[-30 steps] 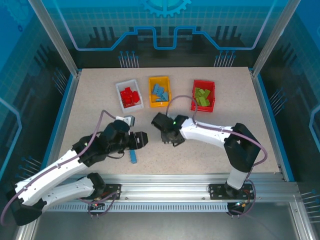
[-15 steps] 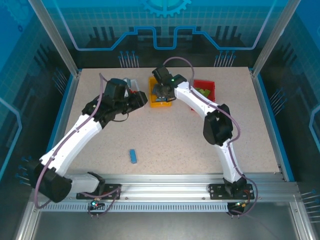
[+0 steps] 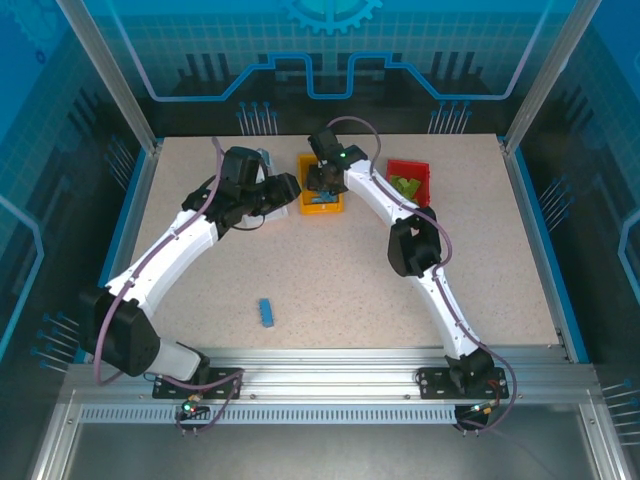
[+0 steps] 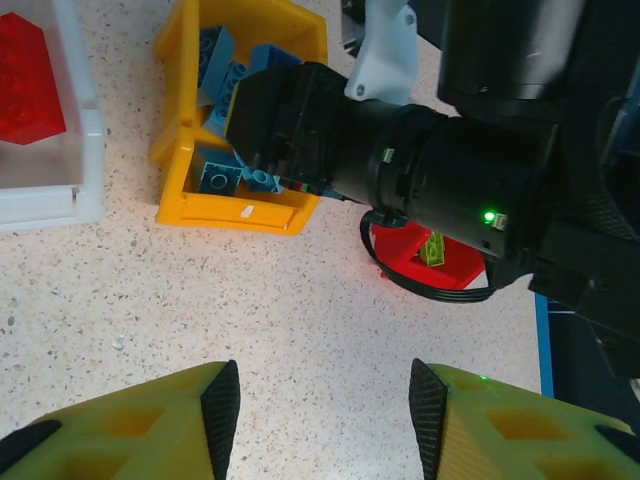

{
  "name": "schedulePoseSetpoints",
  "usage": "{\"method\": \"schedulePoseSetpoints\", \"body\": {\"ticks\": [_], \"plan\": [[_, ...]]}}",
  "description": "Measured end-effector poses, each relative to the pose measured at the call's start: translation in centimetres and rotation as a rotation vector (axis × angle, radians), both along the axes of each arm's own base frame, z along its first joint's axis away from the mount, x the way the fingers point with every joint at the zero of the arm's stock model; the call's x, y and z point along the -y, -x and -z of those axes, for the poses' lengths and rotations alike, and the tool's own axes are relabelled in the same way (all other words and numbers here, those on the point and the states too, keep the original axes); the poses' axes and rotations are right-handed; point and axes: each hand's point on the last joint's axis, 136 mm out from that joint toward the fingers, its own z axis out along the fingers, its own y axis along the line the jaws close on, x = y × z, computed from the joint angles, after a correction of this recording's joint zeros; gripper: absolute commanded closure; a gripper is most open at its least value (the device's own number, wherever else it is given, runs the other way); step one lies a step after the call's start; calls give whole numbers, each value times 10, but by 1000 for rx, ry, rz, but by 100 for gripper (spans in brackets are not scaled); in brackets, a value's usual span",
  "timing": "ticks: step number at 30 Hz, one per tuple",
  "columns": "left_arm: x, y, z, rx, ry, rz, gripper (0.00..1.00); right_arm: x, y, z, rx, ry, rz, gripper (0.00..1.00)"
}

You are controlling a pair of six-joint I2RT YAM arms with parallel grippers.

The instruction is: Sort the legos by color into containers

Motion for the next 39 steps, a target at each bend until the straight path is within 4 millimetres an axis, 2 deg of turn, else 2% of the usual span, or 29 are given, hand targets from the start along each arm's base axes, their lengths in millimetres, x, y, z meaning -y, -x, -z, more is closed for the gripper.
{"method": "schedulePoseSetpoints", "body": {"ticks": [4,7,10,13,16,18,21,24,26,28,29,31,33,35,39], "plan": [[-2,4,7,-14,-7,1,48,-3,0,-3,4,-11,-6,45],[-3,8,8,-19,-9,0,49,-4,1,-5,5,-11,-9,48],[-6,14,1,-4,-3,0,49,-2,8,-14,9,-2,-9,51],[-11,28,-12,15,4,0,48,0,22,-41,40,2,-10,54],[-20,48,-21,22,4,-5,46,6,45,-81,100,-7,-14,53],[-28,64,-20,6,-10,-15,45,11,66,-109,153,-22,-19,52],[-42,93,2,-66,-48,-33,41,18,115,-143,239,-43,-56,48],[-55,124,43,-184,-97,-40,37,7,171,-151,310,-68,-161,44],[-63,151,80,-294,-137,-42,34,-12,227,-134,325,-74,-312,43],[-65,173,108,-379,-170,-28,33,-26,272,-114,312,-71,-439,41],[-65,186,123,-427,-186,-17,32,-34,303,-97,295,-66,-527,39],[-62,205,145,-489,-215,9,30,-39,346,-73,270,-52,-642,36],[-58,220,162,-537,-240,37,29,-40,380,-57,247,-46,-724,34],[-57,228,176,-572,-257,48,29,-39,403,-49,232,-55,-773,34],[-53,231,198,-626,-284,47,30,-38,429,-41,215,-75,-800,34]]}}
